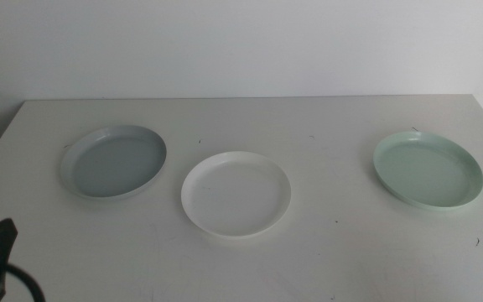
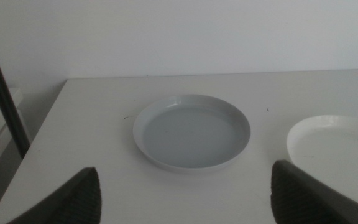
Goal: Stack the three bowls on top of each other.
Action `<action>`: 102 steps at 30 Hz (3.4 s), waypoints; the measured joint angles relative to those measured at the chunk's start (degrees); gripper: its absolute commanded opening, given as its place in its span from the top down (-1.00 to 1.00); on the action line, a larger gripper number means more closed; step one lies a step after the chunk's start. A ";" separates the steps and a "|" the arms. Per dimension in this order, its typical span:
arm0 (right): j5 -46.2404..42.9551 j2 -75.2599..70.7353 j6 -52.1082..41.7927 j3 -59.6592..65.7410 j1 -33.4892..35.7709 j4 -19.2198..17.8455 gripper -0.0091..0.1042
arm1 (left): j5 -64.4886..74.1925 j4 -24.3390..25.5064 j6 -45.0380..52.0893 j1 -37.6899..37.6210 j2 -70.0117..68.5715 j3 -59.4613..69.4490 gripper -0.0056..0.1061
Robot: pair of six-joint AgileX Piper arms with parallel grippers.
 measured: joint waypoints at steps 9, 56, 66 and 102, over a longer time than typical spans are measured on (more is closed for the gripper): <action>0.00 0.00 0.00 0.00 0.00 0.00 0.01 | 4.22 -2.55 0.00 -2.17 24.84 -20.04 -0.98; 0.00 -0.06 0.00 0.00 0.00 0.00 0.01 | 35.89 -23.51 1.93 -4.75 75.82 -58.12 -0.37; 0.00 -0.06 0.00 0.00 0.00 0.00 0.01 | 35.50 -23.98 0.04 -11.11 87.36 -65.14 -0.55; 0.00 -0.06 0.00 0.00 0.00 0.00 0.01 | 31.17 -32.40 9.73 -11.76 98.21 -64.53 0.87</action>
